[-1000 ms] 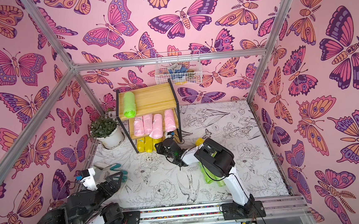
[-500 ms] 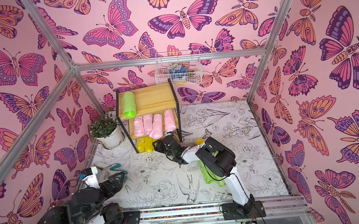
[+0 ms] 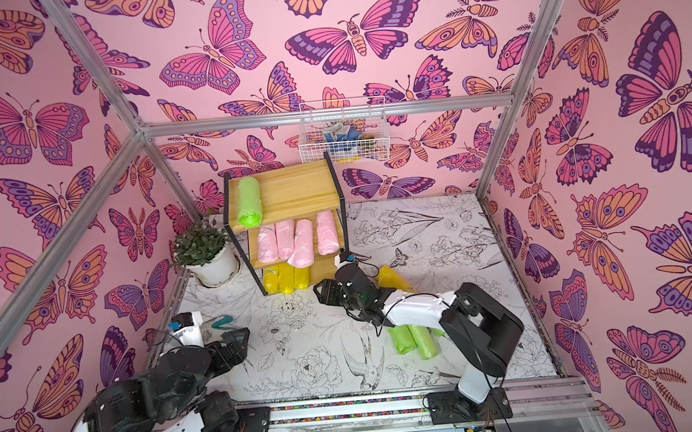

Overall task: Sort the rolls of trash bags by color and place them on the shelf
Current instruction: Place the roll of trash bags on the shelf, then pick up the roll of trash bags from the center of the board.

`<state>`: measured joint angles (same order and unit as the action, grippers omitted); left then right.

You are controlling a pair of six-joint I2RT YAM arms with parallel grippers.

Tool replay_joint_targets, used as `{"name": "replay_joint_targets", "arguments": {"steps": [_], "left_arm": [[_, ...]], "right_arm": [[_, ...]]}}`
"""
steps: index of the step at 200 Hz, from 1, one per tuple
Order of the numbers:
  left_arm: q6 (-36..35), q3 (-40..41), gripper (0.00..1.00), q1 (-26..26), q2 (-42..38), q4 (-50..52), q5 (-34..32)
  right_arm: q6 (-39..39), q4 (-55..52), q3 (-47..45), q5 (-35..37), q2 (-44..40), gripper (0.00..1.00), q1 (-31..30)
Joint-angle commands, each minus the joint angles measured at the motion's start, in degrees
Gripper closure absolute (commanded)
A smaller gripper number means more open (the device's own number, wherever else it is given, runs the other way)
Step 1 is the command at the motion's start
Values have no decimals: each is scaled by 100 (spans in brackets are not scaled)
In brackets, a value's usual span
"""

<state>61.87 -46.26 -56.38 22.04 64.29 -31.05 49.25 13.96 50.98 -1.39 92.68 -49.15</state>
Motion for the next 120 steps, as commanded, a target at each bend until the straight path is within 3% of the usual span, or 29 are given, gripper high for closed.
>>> {"name": "replay_joint_targets", "arguments": {"steps": [1, 32, 57, 94, 120], "left_arm": [[-299, -121, 2, -13, 433, -174, 270], [-443, -87, 2, -13, 853, -708, 531], [-496, -51, 2, -12, 1066, -1064, 701], [-580, -59, 2, -13, 1390, -1430, 1022], [-593, -16, 2, -13, 1511, -1639, 1174]], "right_arm": [[-1091, -2123, 320, 404, -618, 38, 35], [-1828, -4107, 694, 1235, -1190, 27, 161], [-2007, -4990, 790, 1242, -1462, 16, 622], [-1975, -5326, 595, 1024, -1799, 14, 1549], [-2287, -5350, 580, 1219, -1717, 13, 1809]]}}
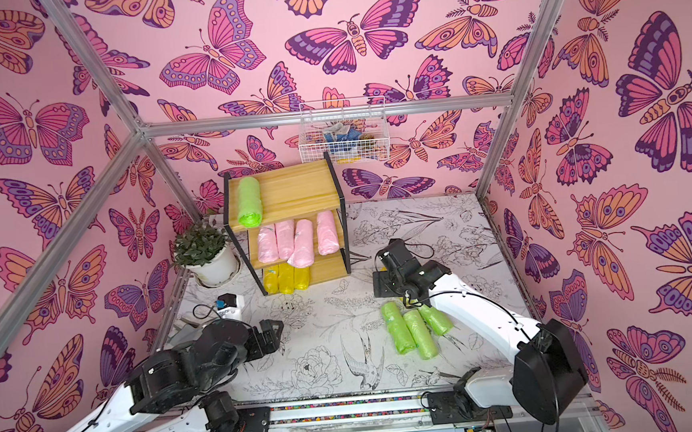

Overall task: Sort the rolls of trash bags by color and place them on the shelf
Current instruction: Pick up the roll of trash bags from the center of the board.

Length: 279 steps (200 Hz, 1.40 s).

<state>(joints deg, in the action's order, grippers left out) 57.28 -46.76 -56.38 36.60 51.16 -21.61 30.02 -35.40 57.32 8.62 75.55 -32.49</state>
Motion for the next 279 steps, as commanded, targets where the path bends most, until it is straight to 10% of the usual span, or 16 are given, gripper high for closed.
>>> {"name": "replay_joint_targets", "arguments": {"steps": [1, 175, 279], "left_arm": [[-136, 39, 2, -13, 56, -334, 233], [-76, 330, 2, 83, 103, -642, 350], [-61, 307, 2, 136, 251, -676, 406]], "right_arm": [[-387, -419, -50, 223, 9, 13, 154], [-1507, 201, 80, -557, 2147, 17, 941], [-1313, 666, -308, -219, 1604, 25, 946]]}}
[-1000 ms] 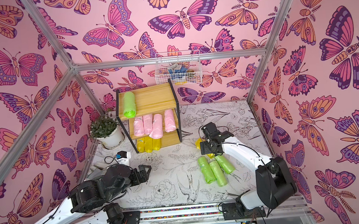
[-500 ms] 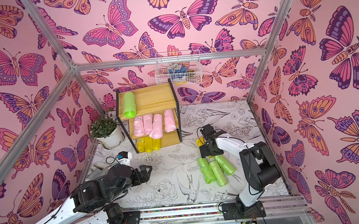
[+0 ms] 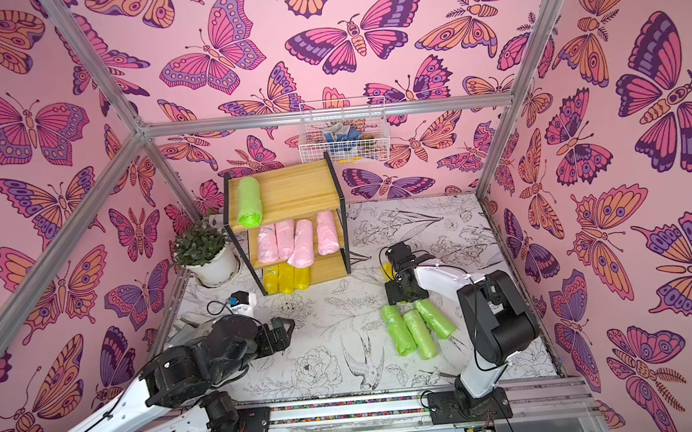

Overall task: Sort the rolls of trash bags by color and place them on the shelf
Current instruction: Pick up the roll of trash bags from the center of the board.

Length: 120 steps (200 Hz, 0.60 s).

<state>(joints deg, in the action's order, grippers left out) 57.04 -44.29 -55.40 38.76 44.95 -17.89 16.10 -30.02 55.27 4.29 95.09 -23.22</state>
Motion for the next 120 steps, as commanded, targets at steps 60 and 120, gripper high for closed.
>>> {"name": "replay_joint_targets", "arguments": {"steps": [60, 120], "left_arm": [[9, 78, 2, 54, 41, -89, 47], [69, 149, 2, 55, 0, -124, 84]], "right_arm": [[231, 267, -196, 69, -465, 40, 20], [262, 365, -227, -116, -251, 38, 24]]}}
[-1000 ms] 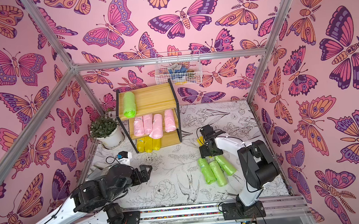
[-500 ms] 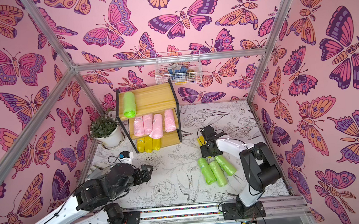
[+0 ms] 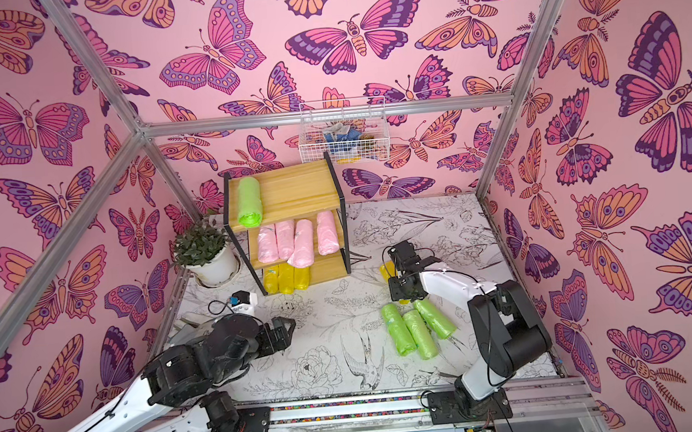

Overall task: Sort the rolls of trash bags by color and place them on the shelf
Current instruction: Pick up the roll of trash bags from the center of the board.

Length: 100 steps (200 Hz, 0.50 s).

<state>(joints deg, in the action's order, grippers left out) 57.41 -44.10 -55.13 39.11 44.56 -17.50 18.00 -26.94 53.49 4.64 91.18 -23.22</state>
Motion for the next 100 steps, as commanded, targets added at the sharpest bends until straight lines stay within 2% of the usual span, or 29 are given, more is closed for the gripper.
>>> {"name": "replay_joint_targets", "arguments": {"steps": [1, 28, 63, 100], "left_arm": [[28, 138, 2, 29, -35, -86, 45], [57, 182, 2, 47, -47, -122, 70], [82, 216, 1, 64, -40, -133, 115], [79, 227, 1, 90, -31, -166, 139]], "right_arm": [[67, 52, -45, -158, 148, 37, 22], [14, 16, 50, -235, 316, 31, 20], [12, 21, 73, -236, 393, 29, 22], [100, 25, 56, -75, 322, 42, 20]]}}
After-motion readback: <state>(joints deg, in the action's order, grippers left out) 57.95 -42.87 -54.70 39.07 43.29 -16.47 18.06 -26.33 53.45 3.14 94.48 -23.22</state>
